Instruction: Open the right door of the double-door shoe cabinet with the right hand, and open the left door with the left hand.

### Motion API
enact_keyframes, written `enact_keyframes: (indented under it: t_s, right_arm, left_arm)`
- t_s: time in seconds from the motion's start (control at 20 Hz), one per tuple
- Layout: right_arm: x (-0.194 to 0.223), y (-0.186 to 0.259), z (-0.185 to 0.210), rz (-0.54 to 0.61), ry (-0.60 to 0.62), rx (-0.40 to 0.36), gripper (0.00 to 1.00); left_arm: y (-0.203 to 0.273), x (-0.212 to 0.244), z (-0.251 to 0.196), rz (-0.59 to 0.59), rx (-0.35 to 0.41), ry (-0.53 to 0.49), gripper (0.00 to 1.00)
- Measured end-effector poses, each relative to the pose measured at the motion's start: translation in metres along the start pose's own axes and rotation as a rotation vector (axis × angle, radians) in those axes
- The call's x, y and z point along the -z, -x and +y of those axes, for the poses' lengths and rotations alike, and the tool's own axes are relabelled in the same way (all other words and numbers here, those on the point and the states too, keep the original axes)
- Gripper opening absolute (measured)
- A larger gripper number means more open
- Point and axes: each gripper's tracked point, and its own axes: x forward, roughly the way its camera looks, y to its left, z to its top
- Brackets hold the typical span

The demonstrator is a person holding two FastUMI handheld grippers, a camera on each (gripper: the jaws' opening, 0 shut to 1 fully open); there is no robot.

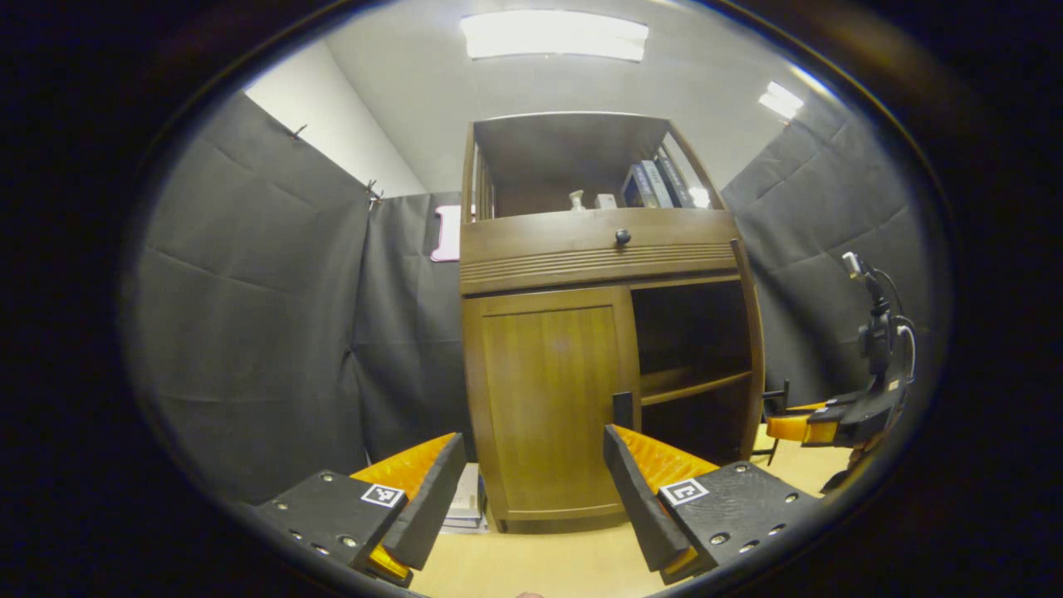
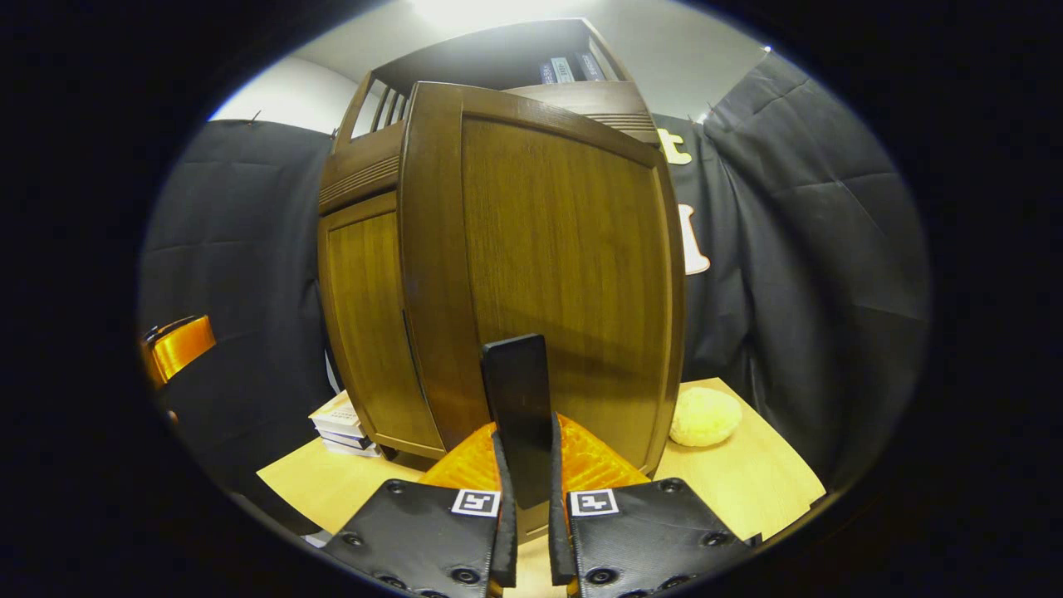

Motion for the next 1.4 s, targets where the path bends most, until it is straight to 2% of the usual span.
enact_keyframes:
  t_s: [0.55, 0.6, 0.7, 0.95, 1.1, 1.15, 1.25, 1.3, 1.35, 1.4]
  right_arm:
    - [0.002, 0.046, -0.074, 0.01, -0.007, 0.116, 0.13]
    - [0.001, 0.048, -0.082, 0.01, -0.009, 0.126, 0.16]
    - [0.001, 0.052, -0.095, 0.011, -0.005, 0.142, 0.12]
    - [-0.001, 0.057, -0.123, 0.013, -0.004, 0.176, 0.14]
    - [-0.005, 0.066, -0.138, 0.007, 0.004, 0.198, 0.1]
    - [-0.009, 0.071, -0.141, -0.003, 0.004, 0.203, 0.0]
    - [-0.013, 0.079, -0.151, -0.017, 0.007, 0.227, 0.0]
    - [-0.014, 0.085, -0.157, -0.025, 0.01, 0.246, 0.09]
    - [-0.017, 0.091, -0.162, -0.033, 0.008, 0.267, 0.09]
    - [-0.018, 0.098, -0.168, -0.041, 0.002, 0.287, 0.0]
  left_arm:
    - [-0.008, -0.001, -0.031, -0.009, 0.117, 0.015, 0.96]
    - [-0.008, 0.0, -0.033, -0.008, 0.126, 0.013, 0.96]
    - [-0.008, -0.001, -0.038, -0.009, 0.139, 0.014, 0.96]
    - [-0.011, -0.003, -0.043, -0.016, 0.153, 0.009, 0.96]
    - [-0.014, -0.002, -0.043, -0.011, 0.153, 0.006, 0.96]
    - [-0.014, -0.001, -0.044, -0.008, 0.152, 0.007, 0.96]
    - [-0.016, 0.0, -0.046, -0.002, 0.152, 0.016, 0.96]
    - [-0.018, 0.001, -0.047, 0.002, 0.153, 0.02, 0.96]
    - [-0.019, 0.002, -0.049, 0.006, 0.151, 0.024, 0.96]
    - [-0.023, 0.003, -0.05, 0.009, 0.152, 0.031, 0.96]
